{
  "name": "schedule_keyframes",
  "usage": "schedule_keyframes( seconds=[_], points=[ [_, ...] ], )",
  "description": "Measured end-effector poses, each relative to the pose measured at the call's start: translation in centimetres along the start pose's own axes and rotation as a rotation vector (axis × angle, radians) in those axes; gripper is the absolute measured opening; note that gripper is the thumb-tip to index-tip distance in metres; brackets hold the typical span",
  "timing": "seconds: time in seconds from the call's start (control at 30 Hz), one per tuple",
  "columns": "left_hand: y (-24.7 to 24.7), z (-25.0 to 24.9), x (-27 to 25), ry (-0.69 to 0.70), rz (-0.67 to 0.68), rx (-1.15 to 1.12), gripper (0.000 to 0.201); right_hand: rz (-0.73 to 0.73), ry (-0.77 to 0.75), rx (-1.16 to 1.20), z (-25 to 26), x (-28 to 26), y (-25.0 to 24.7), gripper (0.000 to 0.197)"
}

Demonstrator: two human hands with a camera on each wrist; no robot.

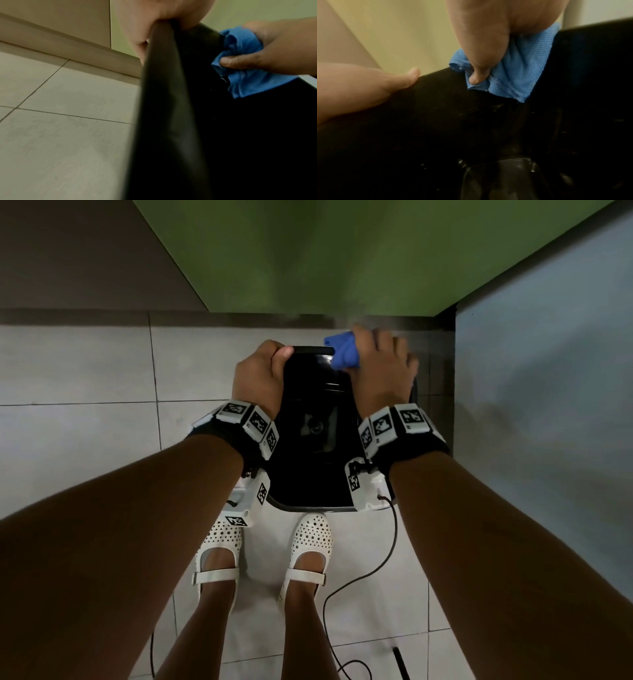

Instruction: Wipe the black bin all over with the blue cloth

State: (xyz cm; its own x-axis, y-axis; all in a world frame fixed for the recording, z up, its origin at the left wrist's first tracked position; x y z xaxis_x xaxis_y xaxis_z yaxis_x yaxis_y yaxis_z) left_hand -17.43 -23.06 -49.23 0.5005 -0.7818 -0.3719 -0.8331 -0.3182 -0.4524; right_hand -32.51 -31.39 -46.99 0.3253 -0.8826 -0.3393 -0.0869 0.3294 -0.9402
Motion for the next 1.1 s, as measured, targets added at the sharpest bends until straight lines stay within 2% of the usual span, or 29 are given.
schedule_keyframes(
  seconds=[0.1, 0.17, 0.27, 0.37, 0.47, 0.53, 0.67, 0.8, 0.87, 1.0, 1.1],
  points=[
    [0.1, 0.0, 0.1, -0.005, -0.003, -0.009, 0.034, -0.008, 0.078, 0.057, -2.6, -0.4, 0.2, 0.056],
    [0.1, 0.0, 0.1, -0.006, -0.011, -0.009, 0.034, 0.006, 0.095, 0.225, -4.2, -0.7, 0.6, 0.06],
    [0.2, 0.1, 0.0, -0.009, -0.018, -0.005, 0.035, 0.002, 0.104, 0.51, -5.7, -0.4, 1.0, 0.056],
    [0.3, 0.1, 0.1, -0.008, -0.028, 0.013, 0.036, -0.009, 0.127, 0.647, -5.8, -0.1, 0.9, 0.051],
    [0.2, 0.0, 0.0, -0.021, 0.007, 0.025, 0.035, -0.038, 0.142, 0.542, -5.0, -0.6, 0.7, 0.05],
    [0.1, -0.2, 0.0, -0.059, 0.045, 0.026, 0.036, 0.026, 0.187, 0.399, -4.9, -0.8, 0.7, 0.054],
    [-0.5, -0.5, 0.1, -0.177, 0.134, 0.072, 0.041, 0.199, 0.233, 0.305, -4.6, -0.9, 0.1, 0.06],
    [-2.7, -1.0, -1.4, -0.282, 0.148, 0.12, 0.045, 0.186, 0.245, 0.139, -4.2, -2.7, -2.4, 0.061],
    [-3.8, -1.3, -2.3, -0.301, 0.187, 0.172, 0.044, 0.186, 0.229, 0.055, -3.7, -3.7, -3.6, 0.06],
    [-6.1, -2.7, -5.0, -0.345, 0.229, 0.255, 0.035, 0.318, 0.137, 0.011, -2.9, -6.0, -6.0, 0.058],
    [-7.4, -4.5, -7.4, -0.357, 0.255, 0.293, 0.034, 0.418, 0.089, 0.071, -2.8, -7.8, -8.4, 0.056]
  ],
)
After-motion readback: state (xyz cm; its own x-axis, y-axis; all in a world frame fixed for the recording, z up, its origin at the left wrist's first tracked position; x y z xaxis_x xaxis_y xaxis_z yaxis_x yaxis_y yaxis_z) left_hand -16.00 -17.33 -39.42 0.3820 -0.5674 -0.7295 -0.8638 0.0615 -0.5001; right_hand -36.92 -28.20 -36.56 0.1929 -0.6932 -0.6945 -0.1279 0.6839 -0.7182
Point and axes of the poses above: each hand's wrist, its own x-axis towards the middle knuckle, its own y-axis out of the palm, z = x × y, the point moved 5 cm from there along x, towards the middle knuckle, and after that the axes turned 9 degrees about -x, right-handed, at the moved point
